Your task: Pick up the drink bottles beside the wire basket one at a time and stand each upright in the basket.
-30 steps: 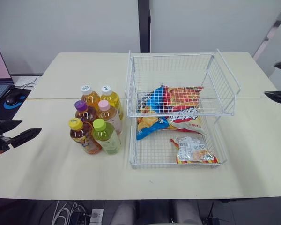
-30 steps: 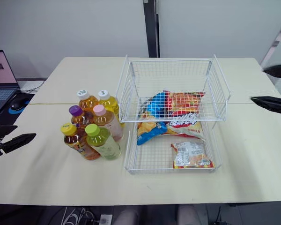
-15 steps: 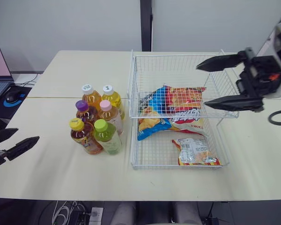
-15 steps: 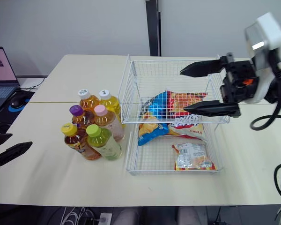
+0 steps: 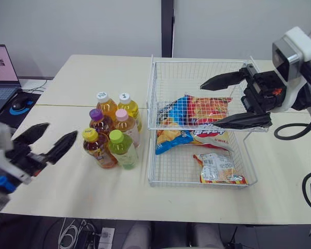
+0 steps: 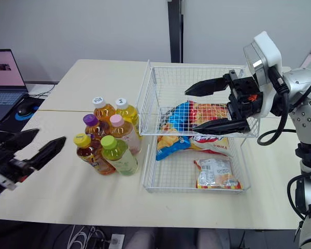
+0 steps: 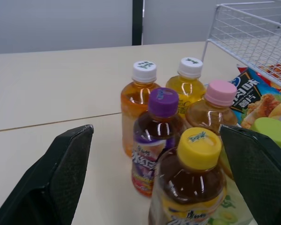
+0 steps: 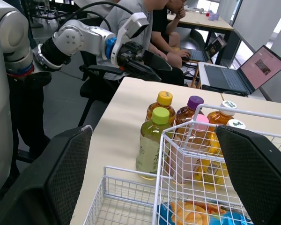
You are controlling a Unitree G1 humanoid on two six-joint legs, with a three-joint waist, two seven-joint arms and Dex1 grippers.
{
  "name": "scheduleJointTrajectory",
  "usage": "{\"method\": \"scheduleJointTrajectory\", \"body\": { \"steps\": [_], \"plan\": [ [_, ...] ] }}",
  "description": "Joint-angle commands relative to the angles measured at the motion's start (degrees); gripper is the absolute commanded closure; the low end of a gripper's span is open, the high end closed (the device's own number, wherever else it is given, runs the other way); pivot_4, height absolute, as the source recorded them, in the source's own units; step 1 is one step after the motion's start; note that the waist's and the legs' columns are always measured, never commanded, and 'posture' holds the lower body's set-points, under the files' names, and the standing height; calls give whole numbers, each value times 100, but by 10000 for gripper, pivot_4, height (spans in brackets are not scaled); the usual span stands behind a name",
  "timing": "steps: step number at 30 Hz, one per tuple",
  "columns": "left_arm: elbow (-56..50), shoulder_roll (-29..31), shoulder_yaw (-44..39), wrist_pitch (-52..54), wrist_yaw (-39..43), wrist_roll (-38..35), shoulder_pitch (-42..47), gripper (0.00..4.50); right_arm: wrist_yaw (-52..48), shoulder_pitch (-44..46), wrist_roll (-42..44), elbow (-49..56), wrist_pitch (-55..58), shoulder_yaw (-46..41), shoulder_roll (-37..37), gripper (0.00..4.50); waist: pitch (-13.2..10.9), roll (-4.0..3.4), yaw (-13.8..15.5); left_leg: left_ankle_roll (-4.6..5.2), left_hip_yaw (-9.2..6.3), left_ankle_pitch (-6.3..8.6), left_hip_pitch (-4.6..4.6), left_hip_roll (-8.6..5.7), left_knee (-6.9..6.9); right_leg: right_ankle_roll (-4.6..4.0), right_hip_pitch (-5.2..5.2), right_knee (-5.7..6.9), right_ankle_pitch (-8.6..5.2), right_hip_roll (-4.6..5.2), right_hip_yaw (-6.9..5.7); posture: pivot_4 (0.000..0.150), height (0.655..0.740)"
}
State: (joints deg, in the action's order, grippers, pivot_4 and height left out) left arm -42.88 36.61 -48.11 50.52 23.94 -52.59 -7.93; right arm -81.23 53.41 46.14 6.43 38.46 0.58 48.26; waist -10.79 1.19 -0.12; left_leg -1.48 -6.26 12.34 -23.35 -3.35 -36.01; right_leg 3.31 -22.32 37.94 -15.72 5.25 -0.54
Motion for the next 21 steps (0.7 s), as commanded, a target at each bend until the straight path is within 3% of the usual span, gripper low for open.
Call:
{"method": "scheduleJointTrajectory", "body": {
  "steps": [1, 10, 21],
  "plan": [
    [-413, -120, 391, -67, -776, -29, 240, 342, -51, 61, 39, 182, -2, -204, 74, 0, 0, 0, 3, 0, 0, 0, 0, 0, 0, 0, 0, 0, 0, -1, 1, 1500, 7400],
    [-665, -385, 1266, -106, -1846, 136, 429, 342, -14, 10, 104, 302, 122, -328, 160, 0, 0, 0, 4, 0, 4, 0, 0, 4, 0, -2, 1, -1, 2, -8, 2, 1500, 7400],
    [-567, -421, 1970, -347, -1942, 723, 343, 342, 11, 78, 89, 281, 205, -341, 102, 0, 0, 0, 7, 0, 5, 0, 1, 4, 0, -3, 1, -1, 2, -9, 1, 1500, 7400]
  ]
}}
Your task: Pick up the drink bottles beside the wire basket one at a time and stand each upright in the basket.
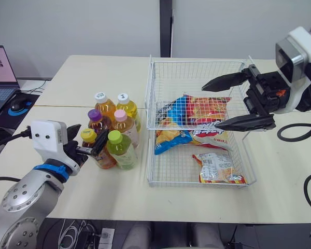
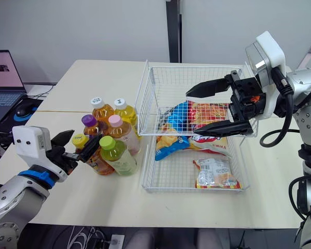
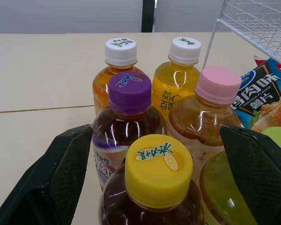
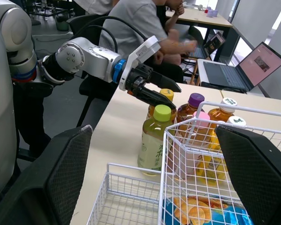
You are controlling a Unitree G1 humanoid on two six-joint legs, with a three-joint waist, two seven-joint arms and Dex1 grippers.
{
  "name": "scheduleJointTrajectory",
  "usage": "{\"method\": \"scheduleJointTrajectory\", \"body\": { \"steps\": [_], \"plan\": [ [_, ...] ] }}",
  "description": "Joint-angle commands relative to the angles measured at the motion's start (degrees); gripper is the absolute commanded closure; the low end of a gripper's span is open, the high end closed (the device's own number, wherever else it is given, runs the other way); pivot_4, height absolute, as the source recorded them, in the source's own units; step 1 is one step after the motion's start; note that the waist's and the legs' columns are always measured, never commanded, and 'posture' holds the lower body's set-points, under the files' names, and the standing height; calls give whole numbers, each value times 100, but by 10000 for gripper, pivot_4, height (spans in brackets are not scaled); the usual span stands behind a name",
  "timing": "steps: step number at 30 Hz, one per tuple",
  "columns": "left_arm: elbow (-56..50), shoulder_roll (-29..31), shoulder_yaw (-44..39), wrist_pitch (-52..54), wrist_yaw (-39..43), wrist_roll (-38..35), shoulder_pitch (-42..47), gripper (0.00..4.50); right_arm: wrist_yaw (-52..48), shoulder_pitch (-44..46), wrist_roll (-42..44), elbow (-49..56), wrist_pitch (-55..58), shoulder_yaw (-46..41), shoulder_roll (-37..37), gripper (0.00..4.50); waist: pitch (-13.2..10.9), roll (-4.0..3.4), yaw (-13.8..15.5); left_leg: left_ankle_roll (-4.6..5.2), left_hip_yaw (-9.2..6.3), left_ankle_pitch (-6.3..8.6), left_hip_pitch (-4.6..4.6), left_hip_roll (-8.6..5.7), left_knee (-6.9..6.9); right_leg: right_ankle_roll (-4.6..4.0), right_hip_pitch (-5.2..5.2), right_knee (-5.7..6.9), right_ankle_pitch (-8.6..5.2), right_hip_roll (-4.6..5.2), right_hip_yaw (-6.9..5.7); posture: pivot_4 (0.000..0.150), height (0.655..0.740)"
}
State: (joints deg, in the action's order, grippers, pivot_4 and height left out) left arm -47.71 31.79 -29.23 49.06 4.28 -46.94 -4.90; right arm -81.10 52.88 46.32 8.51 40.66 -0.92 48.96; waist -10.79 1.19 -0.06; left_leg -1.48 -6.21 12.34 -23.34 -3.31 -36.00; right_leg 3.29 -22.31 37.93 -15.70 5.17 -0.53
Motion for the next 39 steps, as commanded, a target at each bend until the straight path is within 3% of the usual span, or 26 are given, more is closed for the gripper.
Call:
{"method": "scheduleJointTrajectory", "body": {
  "steps": [1, 2, 5, 13, 18, 23, 29, 34, 39],
  "plan": [
    [-80, 58, 128, -227, 56, 181, 45, 342, 1, 134, 71, 74, -10, -191, 31, 0, 0, 0, 0, 0, 0, 0, 0, 0, 0, 0, 0, 0, 0, 0, 0, 1500, 7400],
    [-82, 33, 167, -248, 46, 207, 48, 342, 3, 139, 66, 68, -10, -190, 32, 0, 0, 0, 0, 0, 0, 0, 0, 0, 0, 0, 0, 0, 0, 0, 0, 1500, 7400],
    [-104, -45, 226, -288, -10, 256, 33, 6073, 5, 152, 59, 53, -6, -193, 41, 0, 0, 0, 0, 0, 0, 0, 0, 0, 0, 0, 0, 0, 0, 0, 0, 1500, 7400],
    [-294, -245, 360, -373, -129, 400, -217, 31404, 40, 185, 63, 32, 6, -205, 26, 0, 0, 0, 7, 0, -1, 0, 0, -1, 0, 0, 1, -1, 0, 1, 0, 1500, 7400],
    [-495, -301, 269, -590, -120, 485, -316, 31403, 62, 176, 64, 39, -2, -220, 25, 0, 0, 0, 9, 0, -1, 0, -1, 0, 0, 0, 1, -3, 0, 1, -1, 1500, 7400],
    [-604, 48, -164, -653, 178, 50, -192, 31403, 63, 184, 66, 24, -9, -230, 36, 0, -1, 2, 10, 0, -3, 0, -4, 0, 0, 0, -1, -4, 0, 1, -2, 1500, 7400],
    [-64, 1661, -1412, -240, 962, -1195, 222, 31403, -8, 268, -21, -154, -93, -182, 22, 0, -3, 1, 0, 0, -7, 0, -8, 0, 1, -3, -5, -6, -2, -1, -5, 1500, 7400],
    [974, 3133, -2394, 460, 1327, -2424, 813, 31403, -64, 415, -122, -346, -178, -116, -41, 0, -7, 1, -13, 0, -7, 0, -8, 3, 5, -2, -8, -11, -2, -6, -7, 1500, 7400],
    [1931, 3997, -2592, 915, 1289, -3548, 1504, 31403, -83, 488, -230, -451, -236, -125, -47, 0, -14, 0, -43, 0, -4, 0, -8, 5, 7, -1, -12, -7, -3, -11, -4, 1500, 7400]
  ]
}}
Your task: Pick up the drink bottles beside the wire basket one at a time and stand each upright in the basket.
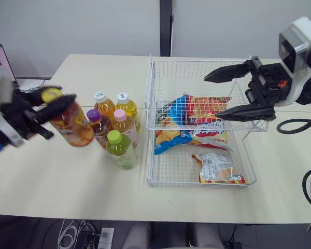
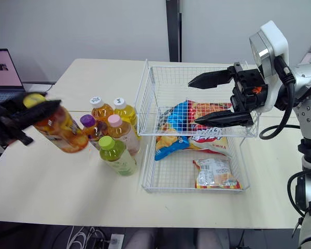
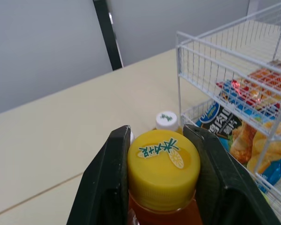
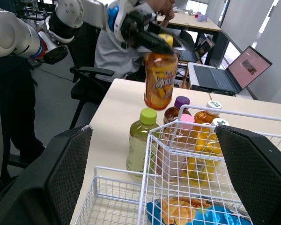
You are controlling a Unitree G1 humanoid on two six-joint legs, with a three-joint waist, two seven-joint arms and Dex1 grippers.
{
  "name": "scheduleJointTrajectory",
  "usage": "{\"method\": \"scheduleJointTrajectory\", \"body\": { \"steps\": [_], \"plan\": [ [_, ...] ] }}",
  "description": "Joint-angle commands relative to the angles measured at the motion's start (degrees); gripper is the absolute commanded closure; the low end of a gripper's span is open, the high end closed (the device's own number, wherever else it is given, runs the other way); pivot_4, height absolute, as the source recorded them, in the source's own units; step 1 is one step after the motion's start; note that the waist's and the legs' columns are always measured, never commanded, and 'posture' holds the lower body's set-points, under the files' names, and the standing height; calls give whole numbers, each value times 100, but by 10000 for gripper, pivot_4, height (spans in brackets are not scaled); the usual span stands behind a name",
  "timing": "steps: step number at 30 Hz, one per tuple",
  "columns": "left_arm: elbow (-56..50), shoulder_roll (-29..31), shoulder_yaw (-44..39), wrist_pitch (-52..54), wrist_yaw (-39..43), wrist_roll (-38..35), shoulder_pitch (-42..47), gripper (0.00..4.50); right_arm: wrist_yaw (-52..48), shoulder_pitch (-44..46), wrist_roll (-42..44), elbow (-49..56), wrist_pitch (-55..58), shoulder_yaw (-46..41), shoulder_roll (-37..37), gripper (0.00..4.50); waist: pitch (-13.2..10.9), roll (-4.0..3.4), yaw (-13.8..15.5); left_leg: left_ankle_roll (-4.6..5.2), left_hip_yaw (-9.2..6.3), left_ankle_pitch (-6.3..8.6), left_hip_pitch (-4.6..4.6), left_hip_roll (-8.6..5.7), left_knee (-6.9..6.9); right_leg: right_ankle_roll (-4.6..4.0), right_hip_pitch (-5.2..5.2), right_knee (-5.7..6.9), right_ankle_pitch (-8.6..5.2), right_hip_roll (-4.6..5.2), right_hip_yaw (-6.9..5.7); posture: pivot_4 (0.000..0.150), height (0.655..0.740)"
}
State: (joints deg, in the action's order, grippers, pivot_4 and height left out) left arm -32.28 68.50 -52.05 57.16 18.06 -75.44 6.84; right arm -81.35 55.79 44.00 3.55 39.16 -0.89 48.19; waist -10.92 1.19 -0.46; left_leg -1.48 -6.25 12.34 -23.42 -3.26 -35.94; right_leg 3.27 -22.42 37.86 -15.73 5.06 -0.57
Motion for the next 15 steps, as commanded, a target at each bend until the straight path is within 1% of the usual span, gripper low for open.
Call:
{"method": "scheduleJointTrajectory", "body": {
  "steps": [1, 3, 6, 7, 10, 11, 12, 13, 15],
  "plan": [
    [525, 439, -301, 180, -139, -935, 436, 31403, -55, 204, -5, 42, -79, -140, 38, 0, -1, 1, -4, 0, 1, 0, 0, -1, 2, 0, 0, 0, 0, 1, 1, 1500, 7400],
    [928, 687, -190, 217, -117, -1374, 743, 31403, 16, 206, -23, 44, -57, -200, 82, 0, -1, 1, -11, -1, -1, 0, 0, 0, 3, 0, -4, 3, 0, 1, 1, 1500, 7400],
    [1353, 984, 23, 253, 33, -1588, 1073, 31403, 107, 200, -51, 51, -59, -270, 142, 0, -2, 3, -21, -2, 1, 1, -5, 1, 3, 0, -15, 11, 0, 0, 3, 1500, 7400],
    [1641, 1206, 299, 173, 174, -1686, 1342, 31403, 125, 156, -81, 66, -72, -324, 228, 0, -2, 2, -26, -2, 2, 1, -8, 1, 2, -1, -18, 14, 0, -1, 2, 1500, 7400],
    [2352, 1801, 1238, -147, 746, -1660, 2170, 31403, 144, 37, -157, 99, -98, -481, 512, 0, -4, 4, -16, -2, 10, 0, -18, -3, 0, 0, -25, 17, 0, -2, 1, 1500, 7400],
    [2498, 1898, 1504, -206, 886, -1598, 2408, 31403, 165, 18, -150, 110, -81, -515, 564, 0, -4, 4, -18, -2, 14, 0, -25, -3, -3, 0, -31, 15, 0, -2, -1, 1500, 7400],
    [2679, 1998, 1999, -359, 1075, -1560, 2861, 31403, 188, -34, -156, 131, -57, -595, 668, 0, -4, 4, -22, -2, 19, 0, -31, -4, -2, 2, -40, 15, 1, -2, 5, 1500, 7400],
    [2840, 1938, 2573, -417, 1233, -1432, 3532, 31403, 226, -102, -142, 166, -11, -696, 770, 0, -5, 5, -14, -2, 24, 0, -36, -6, -1, 3, -45, 17, 2, -1, 9, 1500, 7400],
    [3166, 1522, 3687, -234, 1553, -891, 5090, 31403, 318, -284, -101, 287, 84, -899, 952, 0, -6, 8, 0, -2, 31, 0, -47, -3, -2, 3, -58, 18, 2, -4, 6, 1500, 7400]
  ]
}}
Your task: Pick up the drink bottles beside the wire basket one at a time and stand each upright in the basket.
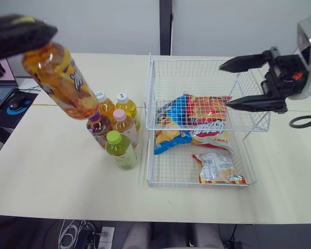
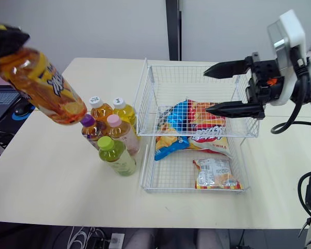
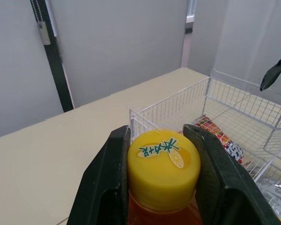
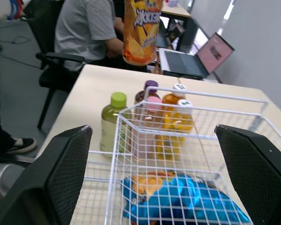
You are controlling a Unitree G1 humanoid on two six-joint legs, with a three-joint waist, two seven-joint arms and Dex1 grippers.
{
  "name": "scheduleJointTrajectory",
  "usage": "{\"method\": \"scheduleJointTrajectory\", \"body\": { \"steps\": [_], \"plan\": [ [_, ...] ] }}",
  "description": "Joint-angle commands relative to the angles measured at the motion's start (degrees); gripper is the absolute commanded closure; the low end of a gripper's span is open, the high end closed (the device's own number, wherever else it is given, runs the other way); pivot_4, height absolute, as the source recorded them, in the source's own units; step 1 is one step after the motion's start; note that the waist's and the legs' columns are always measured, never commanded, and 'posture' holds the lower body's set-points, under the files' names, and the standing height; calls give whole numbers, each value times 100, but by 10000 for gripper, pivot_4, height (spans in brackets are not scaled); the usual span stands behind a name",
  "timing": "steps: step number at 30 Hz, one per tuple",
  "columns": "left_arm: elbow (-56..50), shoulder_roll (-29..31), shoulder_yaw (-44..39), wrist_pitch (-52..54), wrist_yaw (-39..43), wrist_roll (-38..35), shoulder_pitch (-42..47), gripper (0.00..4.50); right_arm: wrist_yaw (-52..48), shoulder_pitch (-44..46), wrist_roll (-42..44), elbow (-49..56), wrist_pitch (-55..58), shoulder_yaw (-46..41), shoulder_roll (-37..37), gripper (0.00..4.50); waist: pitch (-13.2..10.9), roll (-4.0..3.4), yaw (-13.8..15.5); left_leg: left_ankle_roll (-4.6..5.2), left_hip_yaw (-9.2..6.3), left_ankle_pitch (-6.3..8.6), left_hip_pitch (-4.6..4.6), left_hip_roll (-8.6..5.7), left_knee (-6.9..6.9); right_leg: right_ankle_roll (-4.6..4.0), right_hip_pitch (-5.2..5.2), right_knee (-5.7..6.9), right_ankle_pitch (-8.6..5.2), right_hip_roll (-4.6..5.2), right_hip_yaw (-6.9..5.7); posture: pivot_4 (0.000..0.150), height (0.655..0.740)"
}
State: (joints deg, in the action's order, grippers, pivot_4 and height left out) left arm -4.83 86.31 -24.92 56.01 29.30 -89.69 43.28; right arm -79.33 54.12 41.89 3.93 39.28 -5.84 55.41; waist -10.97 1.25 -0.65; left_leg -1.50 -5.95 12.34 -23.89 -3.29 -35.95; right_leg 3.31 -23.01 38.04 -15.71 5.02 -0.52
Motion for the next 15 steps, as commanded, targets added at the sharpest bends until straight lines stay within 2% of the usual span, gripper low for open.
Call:
{"method": "scheduleJointTrajectory", "body": {
  "steps": [1, 4, 6, 9, 15],
  "plan": [
    [613, -547, 1378, 40, 590, 836, 2131, 31403, 170, -201, 147, 313, 120, -485, 285, 0, -1, 4, 26, 0, 2, -1, -5, -3, -4, 1, 2, 7, 1, -1, -6, 1500, 7400],
    [1386, -1415, 2318, 385, 1228, 1838, 3815, 31403, 370, -529, 262, 569, 279, -778, 420, 0, -4, 10, 32, 0, 2, -2, -12, -12, -16, 7, 2, 17, 5, -7, -8, 1500, 7400],
    [1898, -1918, 2719, 445, 1662, 2441, 4542, 31403, 539, -743, 344, 733, 361, -991, 464, 0, -7, 15, 9, 1, 14, -2, -13, -14, -16, 11, -4, 21, 7, -5, 4, 1500, 7400],
    [2579, -2662, 3139, 274, 2346, 3247, 5168, 31403, 823, -1045, 384, 908, 407, -1278, 512, 0, -8, 16, -47, 2, 20, -2, -19, -11, -21, 14, -19, 42, 6, 1, 10, 1500, 7400],
    [3685, -4186, 3587, -727, 3391, 4682, 5730, 31403, 1232, -1560, 500, 1200, 569, -1866, 742, 0, -15, 19, -129, 2, 24, -3, -20, -10, -24, 12, -28, 57, 3, 3, 14, 1500, 7400]
  ]
}}
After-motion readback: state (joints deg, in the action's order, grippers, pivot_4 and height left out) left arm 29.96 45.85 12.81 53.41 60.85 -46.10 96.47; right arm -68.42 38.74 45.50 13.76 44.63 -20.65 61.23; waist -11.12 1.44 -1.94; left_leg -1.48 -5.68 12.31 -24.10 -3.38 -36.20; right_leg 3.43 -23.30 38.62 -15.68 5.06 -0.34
